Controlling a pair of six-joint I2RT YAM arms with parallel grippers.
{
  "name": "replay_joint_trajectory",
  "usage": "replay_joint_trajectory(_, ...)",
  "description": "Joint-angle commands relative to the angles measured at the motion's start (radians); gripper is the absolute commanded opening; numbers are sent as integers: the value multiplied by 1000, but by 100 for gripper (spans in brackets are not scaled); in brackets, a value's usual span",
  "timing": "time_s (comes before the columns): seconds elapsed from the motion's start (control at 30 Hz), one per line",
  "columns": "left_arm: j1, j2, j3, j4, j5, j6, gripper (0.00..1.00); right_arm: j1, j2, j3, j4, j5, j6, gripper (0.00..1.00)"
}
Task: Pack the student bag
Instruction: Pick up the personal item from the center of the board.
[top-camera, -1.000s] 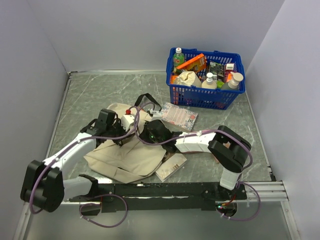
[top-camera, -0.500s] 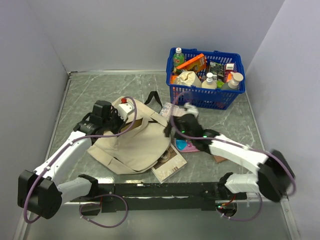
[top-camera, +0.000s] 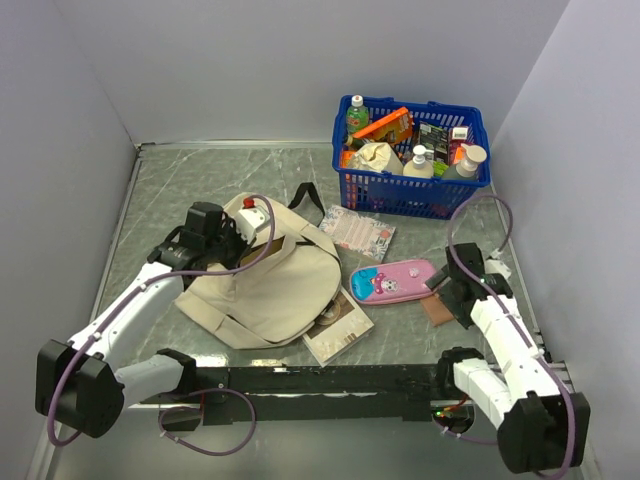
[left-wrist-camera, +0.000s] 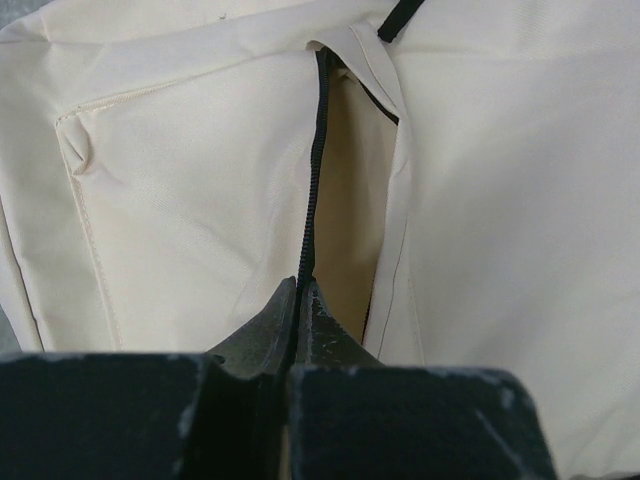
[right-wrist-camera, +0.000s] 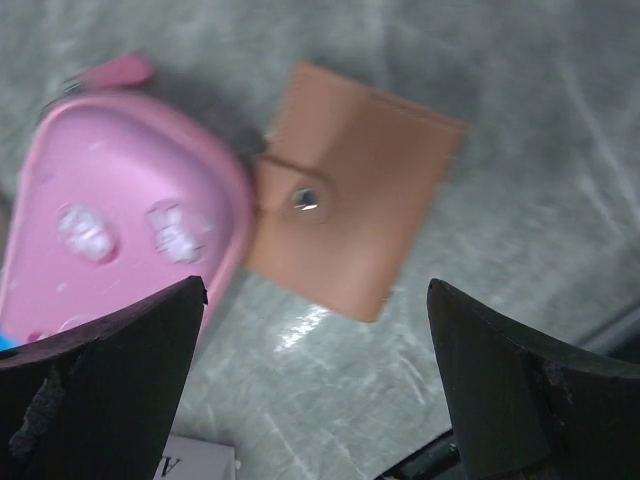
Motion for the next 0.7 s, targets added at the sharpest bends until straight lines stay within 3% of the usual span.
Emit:
replay_joint_trajectory(0.0,10,10,48,3,-3,30,1,-104,7,11,-76,-39,27,100)
replay_joint_trajectory(0.13,18,29,63,6,17,43,1,-318,92,-20,4,-131,-56,100)
replay_joint_trajectory(0.23,25,42,71,11,34,52,1,-387,160,-10,53,-168,-72,100)
replay_joint_trajectory(0.67,58,73,91,-12,95,75,1,-400,336,52,197,-162,-32,100)
